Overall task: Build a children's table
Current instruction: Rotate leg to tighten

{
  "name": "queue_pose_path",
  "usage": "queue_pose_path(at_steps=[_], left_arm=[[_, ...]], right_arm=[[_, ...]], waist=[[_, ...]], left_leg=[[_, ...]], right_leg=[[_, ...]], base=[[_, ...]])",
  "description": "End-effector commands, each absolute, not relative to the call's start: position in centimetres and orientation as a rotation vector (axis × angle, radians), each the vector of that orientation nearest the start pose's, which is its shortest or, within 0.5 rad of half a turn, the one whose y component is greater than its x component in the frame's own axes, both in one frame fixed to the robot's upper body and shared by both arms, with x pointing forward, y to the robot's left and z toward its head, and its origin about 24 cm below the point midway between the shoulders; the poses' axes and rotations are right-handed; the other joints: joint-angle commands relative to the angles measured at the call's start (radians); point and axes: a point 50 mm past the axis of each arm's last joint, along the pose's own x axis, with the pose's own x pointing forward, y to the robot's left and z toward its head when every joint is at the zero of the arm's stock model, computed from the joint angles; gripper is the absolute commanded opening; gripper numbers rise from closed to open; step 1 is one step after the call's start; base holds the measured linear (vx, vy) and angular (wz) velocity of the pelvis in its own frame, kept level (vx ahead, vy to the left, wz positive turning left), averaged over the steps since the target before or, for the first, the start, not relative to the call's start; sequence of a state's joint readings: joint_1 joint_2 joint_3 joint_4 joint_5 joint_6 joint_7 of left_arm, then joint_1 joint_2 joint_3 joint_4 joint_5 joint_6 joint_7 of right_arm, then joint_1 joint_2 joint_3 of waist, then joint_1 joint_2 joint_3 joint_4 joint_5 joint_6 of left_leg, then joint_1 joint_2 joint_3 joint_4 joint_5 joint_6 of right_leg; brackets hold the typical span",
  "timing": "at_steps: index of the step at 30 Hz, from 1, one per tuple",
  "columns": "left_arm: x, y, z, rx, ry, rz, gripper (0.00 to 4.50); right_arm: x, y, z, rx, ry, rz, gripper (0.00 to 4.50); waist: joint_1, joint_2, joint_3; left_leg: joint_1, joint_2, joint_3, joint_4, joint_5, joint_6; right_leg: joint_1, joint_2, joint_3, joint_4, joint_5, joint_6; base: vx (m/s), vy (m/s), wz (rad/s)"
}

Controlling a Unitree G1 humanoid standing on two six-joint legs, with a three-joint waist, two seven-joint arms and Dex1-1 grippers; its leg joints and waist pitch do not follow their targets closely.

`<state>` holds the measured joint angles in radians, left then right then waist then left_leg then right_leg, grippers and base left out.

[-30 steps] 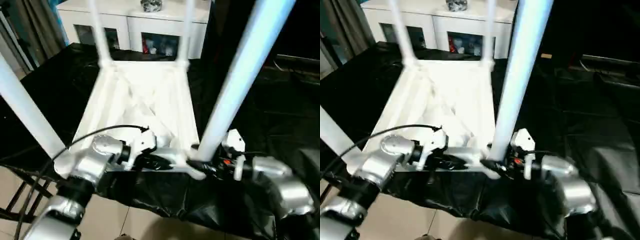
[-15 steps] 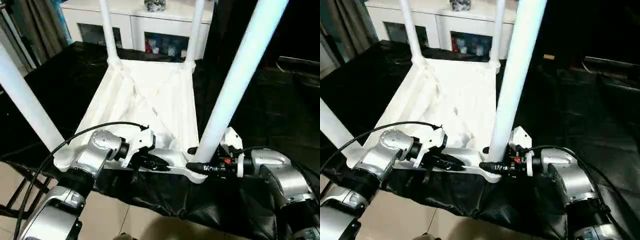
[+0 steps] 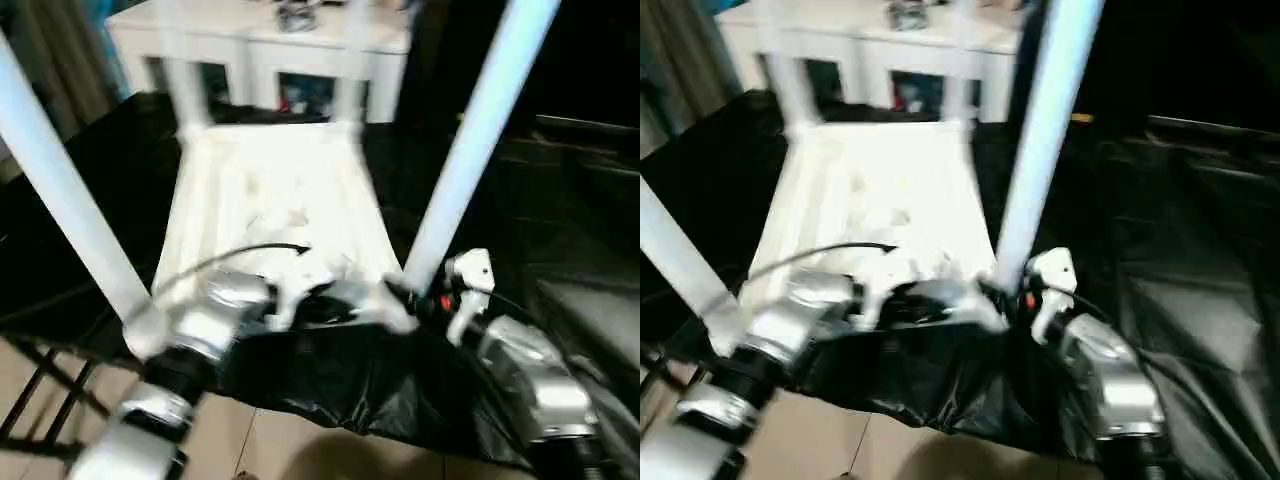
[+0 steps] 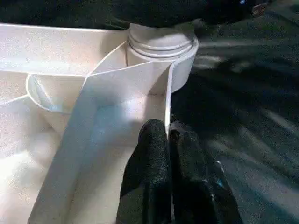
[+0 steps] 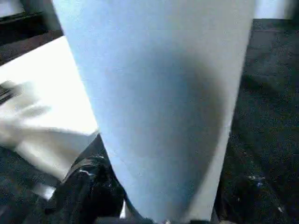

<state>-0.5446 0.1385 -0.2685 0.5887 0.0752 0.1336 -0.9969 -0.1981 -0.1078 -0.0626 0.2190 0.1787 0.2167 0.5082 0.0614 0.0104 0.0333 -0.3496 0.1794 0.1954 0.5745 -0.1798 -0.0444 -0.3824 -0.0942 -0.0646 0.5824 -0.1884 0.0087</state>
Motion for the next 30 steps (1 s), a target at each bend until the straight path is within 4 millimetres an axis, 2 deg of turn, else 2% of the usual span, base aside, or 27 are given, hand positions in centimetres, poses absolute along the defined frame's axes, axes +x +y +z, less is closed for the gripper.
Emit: queue_pose_path(at_steps=[1, 3, 6, 8, 11, 14, 15, 16, 18, 20, 21, 24, 25, 26, 27, 30], left_arm=[[30.1, 4.0, 4.4, 0.197, 0.267, -1.308, 0.0], [29.8, 4.0, 4.4, 0.198, 0.261, -1.331, 0.0], [29.7, 4.2, 4.4, 0.22, 0.261, -1.343, 0.0], [29.7, 4.5, 4.4, 0.234, 0.265, -1.339, 0.0], [29.9, 5.1, 4.4, 0.249, 0.271, -1.332, 0.0], [29.9, 5.7, 4.3, 0.27, 0.28, -1.338, 0.0], [29.9, 6.0, 4.2, 0.275, 0.283, -1.343, 0.0], [29.9, 6.2, 4.2, 0.278, 0.285, -1.348, 0.0], [30.0, 7.2, 4.1, 0.309, 0.289, -1.368, 0.0], [30.0, 7.6, 4.1, 0.322, 0.292, -1.387, 0.0], [30.0, 7.7, 4.1, 0.325, 0.294, -1.395, 0.0], [30.1, 8.5, 4.1, 0.347, 0.304, -1.445, 0.0], [30.1, 8.7, 4.2, 0.353, 0.307, -1.462, 0.0], [30.1, 8.8, 4.2, 0.358, 0.307, -1.467, 0.0], [30.1, 9.1, 4.2, 0.366, 0.311, -1.484, 0.0], [30.2, 9.6, 4.4, 0.383, 0.31, -1.517, 0.0]], right_arm=[[27.4, -11.5, 0.6, 0.237, 0.35, 0.558, 2.05], [27.4, -11.3, 0.8, 0.211, 0.34, 0.547, 2.05], [27.4, -11.2, 1.0, 0.2, 0.325, 0.555, 2.05], [27.3, -11.2, 1.2, 0.196, 0.318, 0.58, 2.75], [27.0, -11.6, 1.4, 0.179, 0.319, 0.626, 2.87], [26.5, -12.3, 1.7, 0.135, 0.313, 0.709, 3.16], [26.3, -13.0, 2.0, 0.099, 0.301, 0.742, 3.3], [26.1, -13.5, 2.1, 0.074, 0.293, 0.765, 3.3], [25.4, -16.0, 3.5, 0.043, 0.261, 0.853, 3.3], [25.0, -17.3, 4.2, 0.021, 0.253, 0.898, 3.3], [24.9, -17.7, 4.4, 0.013, 0.254, 0.909, 3.3], [24.1, -20.9, 5.5, -0.031, 0.295, 0.962, 3.3], [23.9, -21.9, 5.8, -0.049, 0.309, 0.968, 3.3], [23.8, -22.2, 5.9, -0.056, 0.314, 0.969, 3.3], [23.6, -23.4, 6.1, -0.068, 0.339, 0.964, 3.3], [23.1, -25.6, 6.8, -0.088, 0.374, 0.939, 3.3]], waist=[[-0.004, -0.009, -0.032], [-0.005, -0.006, -0.034], [-0.008, -0.006, -0.033], [-0.008, -0.003, -0.034], [-0.008, -0.003, -0.035], [-0.003, -0.003, -0.038], [-0.002, -0.005, -0.038], [0.004, -0.006, -0.04], [0.009, -0.007, -0.042], [0.02, -0.01, -0.045], [0.021, -0.008, -0.047], [0.03, -0.011, -0.051], [0.035, -0.009, -0.05], [0.036, -0.01, -0.049], [0.038, -0.007, -0.048], [0.041, -0.011, -0.046]], left_leg=[[0.012, 0.048, -0.043, -0.088, -0.449, -0.025], [0.008, 0.049, -0.04, -0.092, -0.419, -0.013], [0.006, 0.049, -0.039, -0.093, -0.423, -0.008], [0.007, 0.05, -0.038, -0.093, -0.423, -0.008], [0.008, 0.05, -0.035, -0.092, -0.419, -0.003], [0.004, 0.051, -0.031, -0.089, -0.369, 0.012], [0.002, 0.05, -0.028, -0.087, -0.349, 0.018], [0.003, 0.051, -0.027, -0.085, -0.328, 0.027], [0.003, 0.051, -0.024, -0.081, -0.299, 0.044], [0.004, 0.054, -0.02, -0.075, -0.264, 0.072], [-0.003, 0.054, -0.021, -0.073, -0.227, 0.086], [-0.003, 0.053, -0.019, -0.065, -0.168, 0.114], [-0.002, 0.056, -0.017, -0.063, -0.166, 0.123], [-0.006, 0.056, -0.018, -0.063, -0.165, 0.124], [-0.006, 0.056, -0.017, -0.063, -0.175, 0.12], [-0.007, 0.056, -0.017, -0.064, -0.203, 0.109]], right_leg=[[0.011, -0.068, 0.036, -0.111, -0.606, -0.079], [0.011, -0.063, 0.041, -0.107, -0.533, -0.093], [0.012, -0.063, 0.043, -0.105, -0.505, -0.107], [0.011, -0.062, 0.044, -0.103, -0.488, -0.114], [0.011, -0.062, 0.046, -0.103, -0.468, -0.122], [0.018, -0.06, 0.049, -0.094, -0.393, -0.14], [0.019, -0.06, 0.049, -0.092, -0.365, -0.15], [0.023, -0.06, 0.049, -0.089, -0.336, -0.156], [0.026, -0.06, 0.05, -0.085, -0.291, -0.173], [0.029, -0.06, 0.051, -0.079, -0.237, -0.185], [0.034, -0.06, 0.049, -0.07, -0.19, -0.2], [0.036, -0.058, 0.045, -0.061, -0.108, -0.229], [0.036, -0.059, 0.045, -0.06, -0.105, -0.24], [0.038, -0.061, 0.044, -0.059, -0.11, -0.241], [0.036, -0.061, 0.043, -0.061, -0.137, -0.239], [0.037, -0.062, 0.04, -0.069, -0.212, -0.227]], base=[[0.0, 0.0, 0.0], [0.0, 0.0, 0.0], [0.0, 0.0, 0.0], [0.0, 0.0, 0.0], [0.0, 0.0, 0.0], [0.0, 0.0, 0.0], [0.0, 0.0, 0.0], [0.0, 0.0, 0.0], [0.0, 0.0, 0.0], [0.0, 0.0, 0.0], [0.0, 0.0, 0.0], [0.0, 0.0, 0.0], [0.0, 0.0, 0.0], [0.0, 0.0, 0.0], [0.0, 0.0, 0.0], [0.0, 0.0, 0.0]])
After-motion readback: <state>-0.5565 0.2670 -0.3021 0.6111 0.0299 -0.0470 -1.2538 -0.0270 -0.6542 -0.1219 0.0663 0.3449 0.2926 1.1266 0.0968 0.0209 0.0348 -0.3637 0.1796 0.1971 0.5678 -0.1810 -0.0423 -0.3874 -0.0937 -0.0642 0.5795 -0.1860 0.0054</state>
